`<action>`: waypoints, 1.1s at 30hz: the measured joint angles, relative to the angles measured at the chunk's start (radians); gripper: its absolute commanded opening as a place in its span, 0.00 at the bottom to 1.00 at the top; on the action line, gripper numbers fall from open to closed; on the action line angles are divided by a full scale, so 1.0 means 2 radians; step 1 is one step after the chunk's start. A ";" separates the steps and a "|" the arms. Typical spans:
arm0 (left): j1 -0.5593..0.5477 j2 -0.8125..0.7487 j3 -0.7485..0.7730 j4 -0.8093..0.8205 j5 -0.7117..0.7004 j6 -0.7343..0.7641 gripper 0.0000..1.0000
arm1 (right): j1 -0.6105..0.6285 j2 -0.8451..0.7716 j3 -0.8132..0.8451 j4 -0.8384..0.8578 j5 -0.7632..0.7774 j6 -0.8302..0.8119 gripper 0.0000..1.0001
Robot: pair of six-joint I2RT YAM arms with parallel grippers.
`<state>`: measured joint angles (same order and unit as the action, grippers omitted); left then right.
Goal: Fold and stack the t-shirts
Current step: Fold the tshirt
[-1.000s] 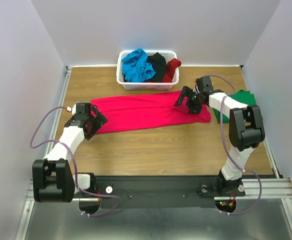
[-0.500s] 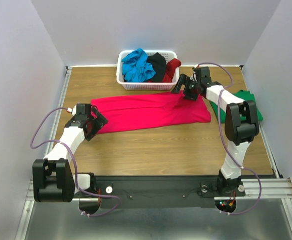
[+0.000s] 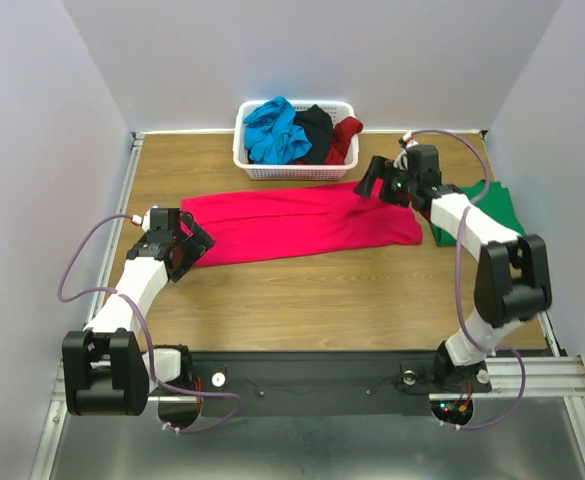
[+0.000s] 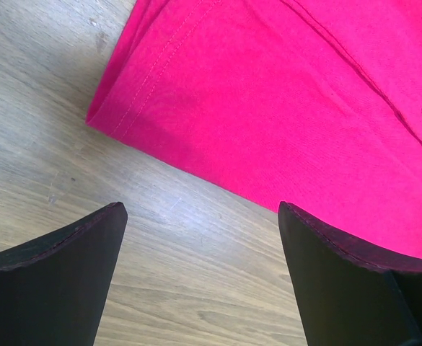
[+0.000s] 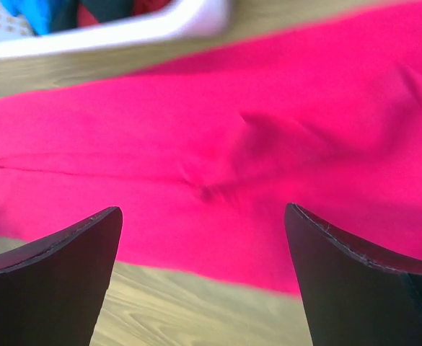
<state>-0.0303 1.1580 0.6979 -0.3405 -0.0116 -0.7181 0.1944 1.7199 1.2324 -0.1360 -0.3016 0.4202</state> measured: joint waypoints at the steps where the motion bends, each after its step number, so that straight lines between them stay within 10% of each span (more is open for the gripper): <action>1: 0.000 0.000 0.000 0.000 0.001 0.000 0.98 | 0.001 -0.023 -0.023 0.002 0.010 0.000 0.98; 5: 0.000 0.000 0.000 0.001 0.002 0.000 0.98 | 0.002 -0.096 -0.103 0.002 0.070 -0.015 0.77; 7: 0.000 0.000 0.000 0.002 0.002 0.001 0.98 | 0.002 -0.090 -0.108 0.001 0.086 -0.030 0.36; 9: 0.000 0.000 0.000 0.004 0.002 0.000 0.98 | 0.002 -0.069 -0.107 0.005 0.097 -0.043 0.20; 33: 0.000 0.023 -0.002 0.023 0.004 0.001 0.98 | 0.002 0.062 -0.029 0.008 0.121 -0.079 0.09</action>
<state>-0.0303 1.2034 0.6930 -0.2939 -0.0036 -0.7162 0.1982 1.8446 1.1751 -0.1204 -0.0586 0.2626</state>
